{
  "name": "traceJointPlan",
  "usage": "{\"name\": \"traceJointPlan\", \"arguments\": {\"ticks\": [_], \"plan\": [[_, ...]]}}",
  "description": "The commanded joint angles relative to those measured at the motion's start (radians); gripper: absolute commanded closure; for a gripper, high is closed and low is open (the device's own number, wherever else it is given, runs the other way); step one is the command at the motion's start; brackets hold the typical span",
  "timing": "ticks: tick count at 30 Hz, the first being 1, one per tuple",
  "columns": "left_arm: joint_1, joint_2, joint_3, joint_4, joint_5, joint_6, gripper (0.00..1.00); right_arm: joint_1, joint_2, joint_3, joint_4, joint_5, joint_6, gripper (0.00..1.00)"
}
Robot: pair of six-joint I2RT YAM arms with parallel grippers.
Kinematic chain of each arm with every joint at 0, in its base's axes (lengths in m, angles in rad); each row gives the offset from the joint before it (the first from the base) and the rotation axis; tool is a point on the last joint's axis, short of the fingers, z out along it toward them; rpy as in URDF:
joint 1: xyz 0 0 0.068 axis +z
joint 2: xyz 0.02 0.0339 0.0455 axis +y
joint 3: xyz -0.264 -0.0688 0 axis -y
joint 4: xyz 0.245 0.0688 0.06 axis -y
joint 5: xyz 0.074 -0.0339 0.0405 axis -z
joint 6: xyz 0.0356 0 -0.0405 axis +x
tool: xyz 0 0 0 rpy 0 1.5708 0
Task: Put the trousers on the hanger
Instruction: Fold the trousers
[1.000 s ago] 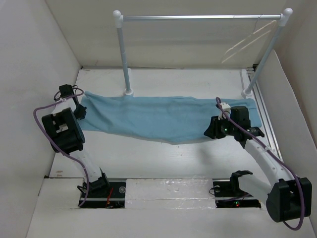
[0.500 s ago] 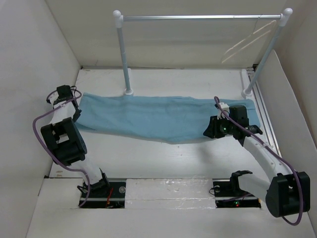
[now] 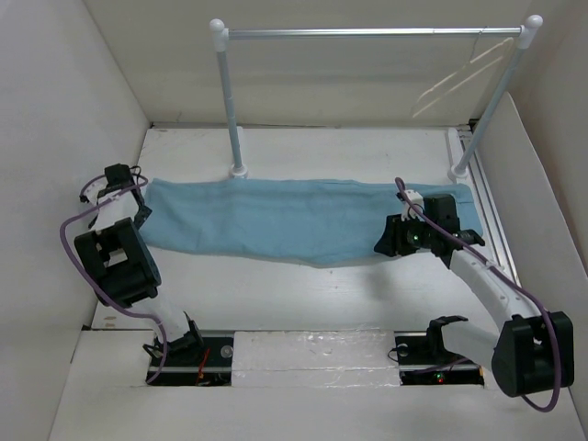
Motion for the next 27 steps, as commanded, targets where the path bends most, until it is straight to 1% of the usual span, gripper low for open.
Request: {"name": "traceJointPlan", "arguments": {"ticks": [1, 2, 3, 4, 5, 6, 7, 8, 9, 10, 11, 13, 14, 17, 18, 20, 21, 24, 25, 27], "plan": [[0.014, -0.072, 0.042, -0.033, 0.005, -0.005, 0.23, 0.008, -0.035, 0.054, -0.018, 0.012, -0.016, 0.50], [0.014, -0.123, 0.012, -0.013, 0.028, 0.004, 0.21, 0.008, -0.037, 0.057, -0.023, 0.013, -0.013, 0.46], [0.014, -0.153, -0.015, 0.001, 0.093, 0.012, 0.21, 0.008, -0.040, 0.060, -0.023, 0.012, -0.008, 0.45], [0.014, -0.177, -0.042, 0.018, 0.132, 0.016, 0.20, 0.008, -0.040, 0.062, -0.020, 0.009, 0.002, 0.38], [0.014, -0.222, -0.112, 0.039, 0.167, 0.018, 0.20, 0.008, -0.040, 0.062, -0.020, 0.006, 0.009, 0.36], [0.003, -0.240, -0.149, 0.050, 0.224, 0.013, 0.20, 0.008, -0.038, 0.067, -0.022, 0.009, 0.018, 0.34], [-0.006, -0.253, -0.185, 0.062, 0.244, 0.010, 0.20, 0.008, -0.038, 0.068, -0.029, 0.019, 0.038, 0.30], [-0.006, -0.268, -0.258, 0.114, 0.293, 0.001, 0.20, -0.012, -0.038, 0.067, -0.035, 0.039, 0.061, 0.27], [-0.006, -0.267, -0.289, 0.115, 0.319, -0.005, 0.20, -0.012, -0.038, 0.067, -0.035, 0.039, 0.061, 0.27], [-0.006, -0.227, -0.332, 0.154, 0.342, -0.020, 0.19, -0.073, -0.046, 0.047, -0.028, 0.021, 0.099, 0.25], [-0.006, -0.227, -0.332, 0.154, 0.348, -0.021, 0.19, -0.074, -0.046, 0.047, -0.028, 0.021, 0.099, 0.25], [-0.006, -0.193, -0.334, 0.177, 0.364, -0.036, 0.18, -0.127, -0.051, 0.018, -0.016, 0.003, 0.140, 0.25], [-0.006, -0.158, -0.325, 0.184, 0.370, -0.039, 0.18, -0.187, -0.055, 0.007, -0.009, -0.001, 0.154, 0.25], [-0.006, -0.121, -0.311, 0.211, 0.376, -0.050, 0.18, -0.281, -0.081, -0.053, 0.024, 0.022, 0.217, 0.25], [-0.006, -0.116, -0.308, 0.219, 0.374, -0.053, 0.18, -0.358, -0.087, -0.068, 0.037, 0.012, 0.237, 0.25], [-0.006, -0.095, -0.299, 0.234, 0.370, -0.053, 0.18, -0.428, -0.095, -0.105, 0.064, 0.027, 0.255, 0.24], [-0.006, -0.084, -0.296, 0.236, 0.365, -0.054, 0.18, -0.487, -0.094, -0.122, 0.090, 0.029, 0.274, 0.23], [-0.006, -0.066, -0.291, 0.257, 0.358, -0.057, 0.22, -0.554, -0.028, -0.157, 0.190, 0.013, 0.285, 0.23], [-0.006, -0.057, -0.293, 0.268, 0.355, -0.057, 0.27, -0.568, 0.003, -0.159, 0.255, -0.029, 0.288, 0.23], [-0.006, -0.049, -0.286, 0.279, 0.344, -0.063, 0.30, -0.568, 0.102, -0.130, 0.273, -0.001, 0.298, 0.24]]}}
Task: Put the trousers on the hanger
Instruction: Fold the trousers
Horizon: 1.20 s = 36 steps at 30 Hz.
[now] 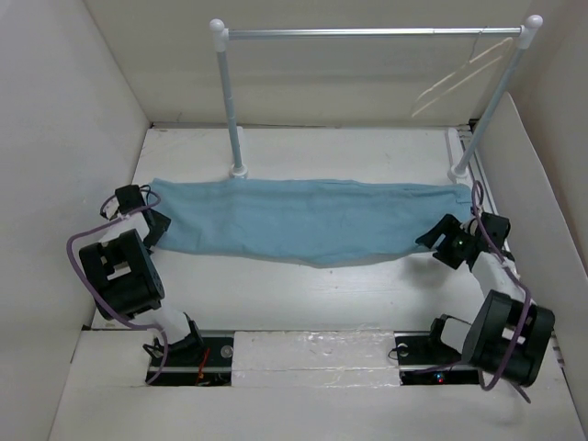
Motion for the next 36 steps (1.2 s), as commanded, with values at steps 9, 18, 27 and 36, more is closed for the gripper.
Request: {"name": "traceJointPlan", "arguments": {"ticks": [9, 18, 27, 36], "plan": [[0.001, 0.137, 0.072, 0.050, 0.062, -0.047, 0.82, -0.140, 0.231, -0.044, 0.286, 0.111, 0.137, 0.31], [0.001, 0.166, 0.188, -0.002, 0.021, 0.003, 1.00, -0.202, 0.331, -0.003, 0.334, 0.157, 0.204, 0.34], [0.001, 0.117, 0.228, -0.051, -0.084, 0.017, 1.00, -0.228, 0.408, 0.048, 0.303, 0.095, 0.157, 1.00], [0.013, 0.100, 0.326, -0.196, -0.406, 0.013, 1.00, -0.417, -0.063, 0.046, -0.051, 0.220, -0.107, 1.00]]}}
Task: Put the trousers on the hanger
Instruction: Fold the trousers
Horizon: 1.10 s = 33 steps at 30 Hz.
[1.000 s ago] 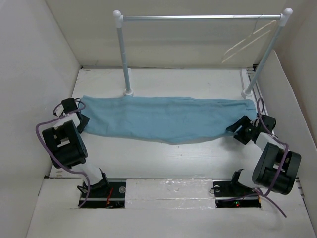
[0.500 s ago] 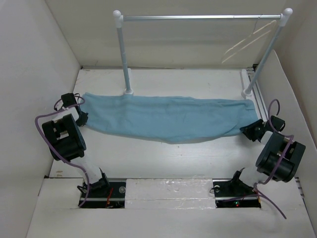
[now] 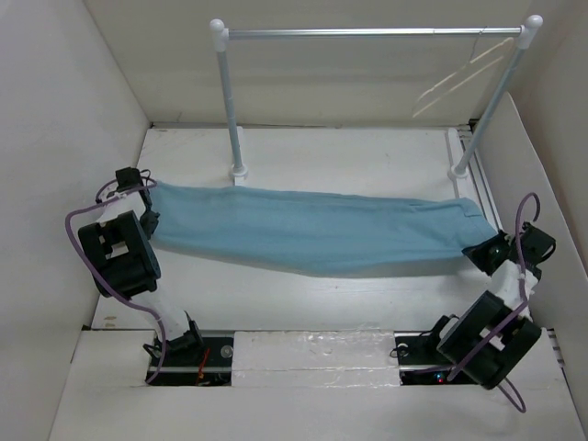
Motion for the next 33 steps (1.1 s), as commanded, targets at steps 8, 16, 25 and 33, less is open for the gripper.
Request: {"name": "traceJointPlan", "arguments": {"ticks": [8, 16, 25, 33], "plan": [[0.026, -0.157, 0.022, -0.045, -0.278, 0.068, 1.00, -0.141, -0.198, -0.039, -0.218, 0.119, -0.178, 1.00], [0.026, -0.246, -0.028, -0.089, -0.143, 0.020, 0.23, -0.155, -0.154, -0.002, -0.206, -0.076, -0.126, 0.22], [-0.346, -0.357, 0.028, 0.002, 0.047, 0.009, 0.32, -0.245, -0.135, -0.055, -0.168, 0.024, -0.097, 0.17], [-0.820, -0.407, -0.095, 0.114, 0.110, -0.042, 0.43, -0.256, -0.082, -0.172, 0.008, -0.014, 0.015, 0.14]]}}
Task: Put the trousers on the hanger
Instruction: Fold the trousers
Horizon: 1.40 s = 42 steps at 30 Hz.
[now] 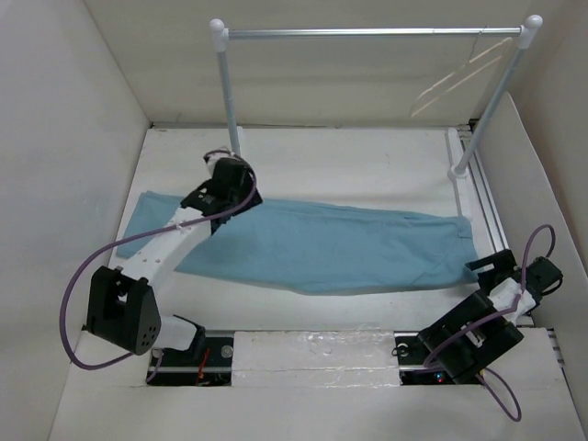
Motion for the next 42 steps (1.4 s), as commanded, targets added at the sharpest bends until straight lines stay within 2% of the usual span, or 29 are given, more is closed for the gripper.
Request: {"name": "traceJointPlan", "arguments": {"ticks": [1, 3, 4, 6, 7, 8, 10, 12, 13, 14, 15, 17, 19, 22, 23, 26, 28, 30, 33, 37, 42], "plan": [[-0.101, -0.027, -0.054, 0.029, 0.036, -0.048, 0.46, -0.002, 0.056, -0.038, 0.122, -0.016, 0.055, 0.14], [-0.182, -0.038, -0.091, 0.049, 0.063, -0.058, 0.61, -0.002, 0.092, -0.038, 0.146, -0.010, 0.069, 0.15], [-0.204, -0.050, -0.102, 0.055, 0.065, -0.064, 0.74, -0.002, 0.122, -0.047, 0.165, -0.012, 0.081, 0.17], [-0.250, -0.071, -0.151, 0.064, 0.091, -0.074, 0.87, -0.002, 0.164, -0.065, 0.246, -0.056, 0.136, 0.25], [-0.250, -0.079, -0.163, 0.066, 0.094, -0.080, 0.89, -0.002, 0.178, -0.075, 0.287, -0.077, 0.159, 0.29], [-0.262, -0.090, -0.180, 0.069, 0.103, -0.083, 0.91, -0.002, 0.188, -0.075, 0.342, -0.096, 0.190, 0.48], [-0.263, -0.128, -0.234, 0.087, 0.123, -0.081, 0.93, -0.002, 0.199, -0.059, 0.357, -0.134, 0.190, 0.67], [-0.263, -0.151, -0.266, 0.091, 0.123, -0.075, 0.94, -0.002, 0.167, 0.002, 0.300, -0.168, 0.149, 0.93], [-0.263, -0.171, -0.284, 0.095, 0.125, -0.074, 0.95, 0.007, 0.134, 0.026, 0.274, -0.208, 0.140, 0.98], [-0.263, -0.176, -0.309, 0.097, 0.131, -0.071, 0.97, 0.018, 0.032, 0.069, 0.248, -0.225, 0.136, 1.00], [-0.263, -0.184, -0.321, 0.100, 0.136, -0.068, 0.98, 0.018, -0.035, 0.097, 0.183, -0.237, 0.141, 1.00], [-0.263, -0.194, -0.350, 0.109, 0.159, -0.062, 1.00, 0.134, -0.107, 0.190, 0.078, -0.210, 0.121, 1.00], [-0.293, -0.190, -0.361, 0.117, 0.165, -0.055, 1.00, 0.225, -0.213, 0.290, 0.044, -0.159, 0.184, 1.00], [-0.351, -0.158, -0.357, 0.112, 0.130, -0.054, 1.00, 0.334, -0.235, 0.436, 0.050, -0.154, 0.218, 1.00], [-0.412, -0.148, -0.341, 0.115, 0.119, -0.057, 1.00, 0.385, -0.238, 0.479, 0.051, -0.138, 0.218, 1.00], [-0.530, -0.092, -0.306, 0.130, 0.091, -0.095, 1.00, 0.446, -0.220, 0.655, -0.077, -0.096, 0.132, 1.00], [-0.571, -0.041, -0.297, 0.172, 0.103, -0.126, 1.00, 0.460, -0.209, 0.761, -0.197, -0.084, 0.034, 1.00], [-0.626, 0.009, -0.272, 0.219, 0.113, -0.138, 1.00, 0.460, -0.221, 0.813, -0.304, -0.047, -0.043, 1.00], [-0.707, 0.097, -0.208, 0.247, 0.132, -0.141, 1.00, 0.515, -0.229, 0.948, -0.451, 0.109, -0.113, 1.00], [-0.779, 0.207, -0.081, 0.256, 0.112, -0.153, 1.00, 0.565, -0.243, 1.040, -0.513, 0.175, -0.150, 1.00], [-0.841, 0.374, 0.017, 0.308, 0.174, -0.164, 1.00, 0.686, -0.195, 1.253, -0.632, 0.379, -0.245, 1.00]]}}
